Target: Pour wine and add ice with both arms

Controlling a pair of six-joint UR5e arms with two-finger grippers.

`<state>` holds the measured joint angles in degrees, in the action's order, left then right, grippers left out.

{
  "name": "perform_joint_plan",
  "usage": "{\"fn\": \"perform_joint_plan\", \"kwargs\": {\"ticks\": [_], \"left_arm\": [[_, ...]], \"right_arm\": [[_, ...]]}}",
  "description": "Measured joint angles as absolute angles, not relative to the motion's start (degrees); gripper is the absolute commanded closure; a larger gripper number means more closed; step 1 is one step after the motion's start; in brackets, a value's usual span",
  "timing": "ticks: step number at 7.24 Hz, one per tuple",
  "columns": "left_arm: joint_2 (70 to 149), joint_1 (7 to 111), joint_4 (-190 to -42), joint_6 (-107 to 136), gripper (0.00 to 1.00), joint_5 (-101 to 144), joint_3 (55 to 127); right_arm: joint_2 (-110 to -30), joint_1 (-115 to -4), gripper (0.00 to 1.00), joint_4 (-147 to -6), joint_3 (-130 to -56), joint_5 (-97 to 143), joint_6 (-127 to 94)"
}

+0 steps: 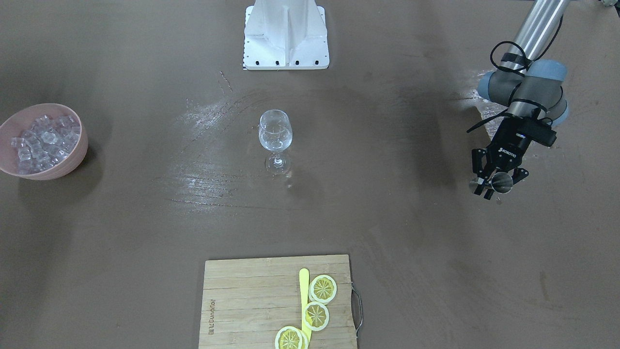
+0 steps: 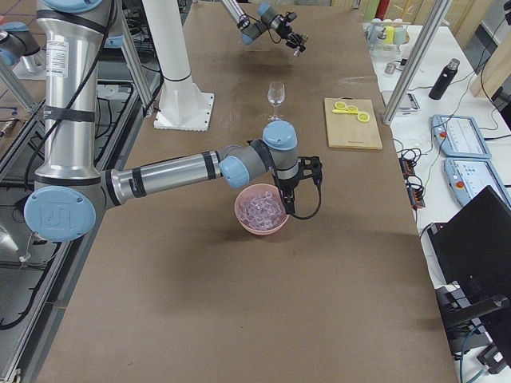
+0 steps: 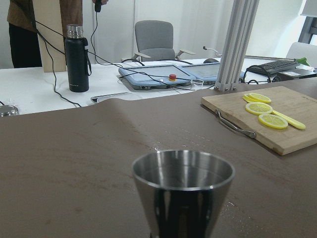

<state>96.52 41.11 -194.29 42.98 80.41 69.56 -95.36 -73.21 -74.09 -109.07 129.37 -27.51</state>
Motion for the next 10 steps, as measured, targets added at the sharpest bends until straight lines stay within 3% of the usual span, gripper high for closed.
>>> {"fn": "perform_joint_plan", "kwargs": {"ticks": [6,10], "left_arm": [[96.6,40.5,-198.0,43.0,0.87,78.6,65.8],[96.8,38.8,-198.9,40.7,0.65,76.8,64.7]], "right_arm": [[-95.4,-73.2,0.0,-74.1,-109.1,129.3,-27.5],[-95.4,-72.9,0.0,-74.1,-109.1,128.9,-27.5]]}}
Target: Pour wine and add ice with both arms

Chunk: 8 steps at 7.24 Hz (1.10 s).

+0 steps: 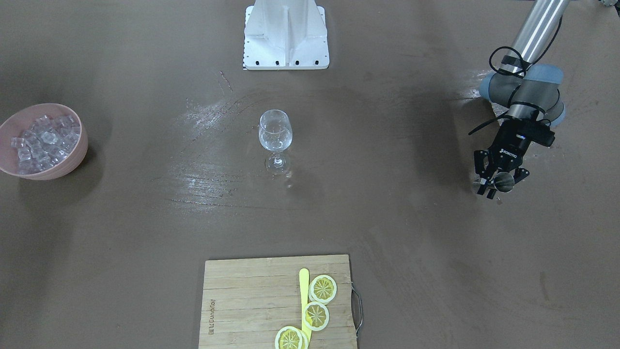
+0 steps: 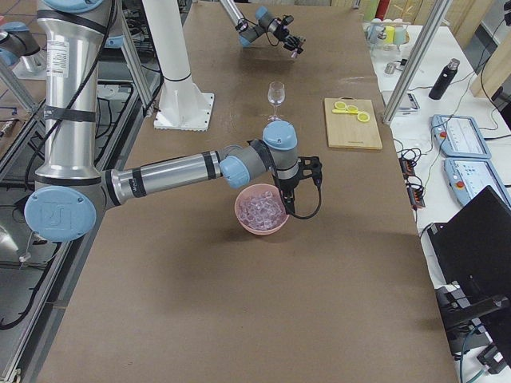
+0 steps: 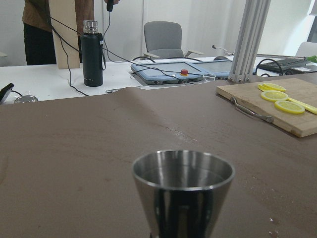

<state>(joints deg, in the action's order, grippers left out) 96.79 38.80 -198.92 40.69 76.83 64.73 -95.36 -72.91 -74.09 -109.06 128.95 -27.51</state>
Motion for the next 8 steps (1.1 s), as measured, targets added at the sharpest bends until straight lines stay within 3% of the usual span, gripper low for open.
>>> {"fn": "perform_joint_plan", "kwargs": {"ticks": [5,6,7,8], "left_arm": [[96.9,38.7,-199.2,33.5,0.57,77.3,65.0],[96.9,38.7,-199.2,33.4,0.42,77.4,65.0],[96.8,38.7,-199.1,33.4,0.06,77.5,65.0],[96.8,38.7,-199.1,33.3,0.02,77.5,65.1]], "right_arm": [[-95.3,-72.8,0.0,-74.1,-109.0,128.9,-27.6],[-95.2,-72.8,0.0,-74.1,-109.0,128.9,-27.6],[-95.2,-72.8,0.0,-74.1,-109.0,128.9,-27.6],[-95.1,-72.8,0.0,-74.1,-109.0,128.9,-27.6]]}}
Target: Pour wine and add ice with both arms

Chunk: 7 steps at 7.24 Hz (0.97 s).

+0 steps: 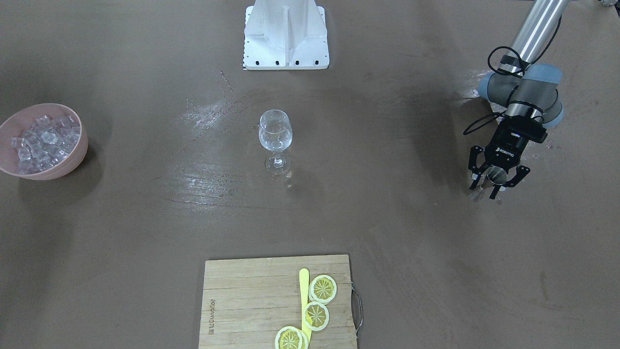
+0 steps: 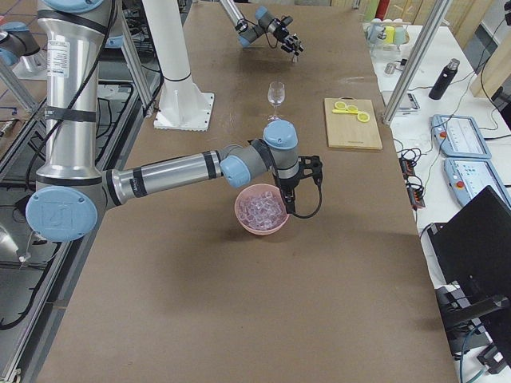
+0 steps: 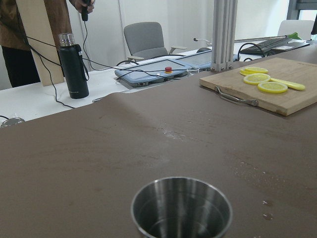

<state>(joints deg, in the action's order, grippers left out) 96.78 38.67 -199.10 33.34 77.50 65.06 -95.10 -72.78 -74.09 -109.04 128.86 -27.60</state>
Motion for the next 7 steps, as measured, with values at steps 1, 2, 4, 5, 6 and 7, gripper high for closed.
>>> {"fn": "perform_joint_plan", "kwargs": {"ticks": [1,2,4,5,6,7], "left_arm": [[96.7,38.7,-199.1,33.3,0.02,77.5,65.1],[96.5,38.7,-199.1,33.3,0.02,77.5,65.2],[96.2,38.7,-199.1,33.3,0.02,77.6,65.4],[96.1,38.7,-199.1,33.3,0.02,77.7,65.5],[96.0,38.9,-199.3,33.3,0.02,78.4,65.7],[95.7,39.3,-199.8,33.4,0.02,79.6,66.0]], "right_arm": [[-95.1,-72.8,0.0,-74.1,-109.0,128.9,-27.6],[-95.0,-72.8,0.0,-74.1,-109.1,128.8,-27.6],[-95.0,-72.8,0.0,-74.1,-109.1,128.8,-27.6],[-94.9,-72.8,0.0,-74.1,-109.1,128.9,-27.6],[-94.9,-72.8,0.0,-74.1,-109.1,128.9,-27.6],[-94.9,-72.8,0.0,-74.1,-109.1,128.9,-27.6]]}}
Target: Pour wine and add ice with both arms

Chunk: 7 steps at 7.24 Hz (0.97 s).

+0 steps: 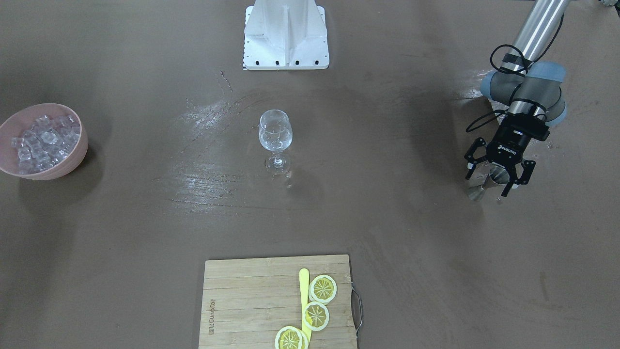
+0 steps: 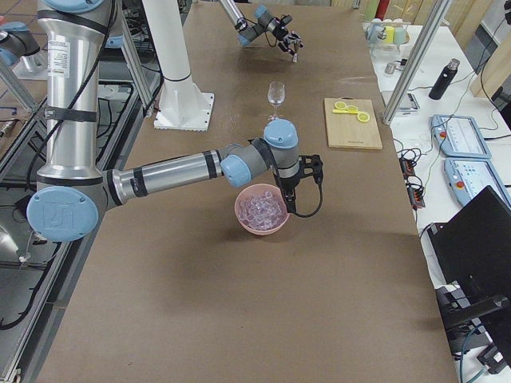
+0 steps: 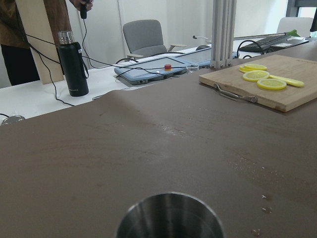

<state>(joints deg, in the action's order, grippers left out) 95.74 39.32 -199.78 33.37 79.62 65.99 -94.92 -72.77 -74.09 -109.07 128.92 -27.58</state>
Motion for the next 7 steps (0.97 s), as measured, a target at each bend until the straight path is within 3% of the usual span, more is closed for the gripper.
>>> {"fn": "perform_joint_plan", "kwargs": {"ticks": [7], "left_arm": [[93.7,45.3,-200.3,34.7,0.02,87.4,70.3]], "right_arm": [[-94.8,-72.7,0.0,-74.0,-109.2,128.9,-27.5]]}}
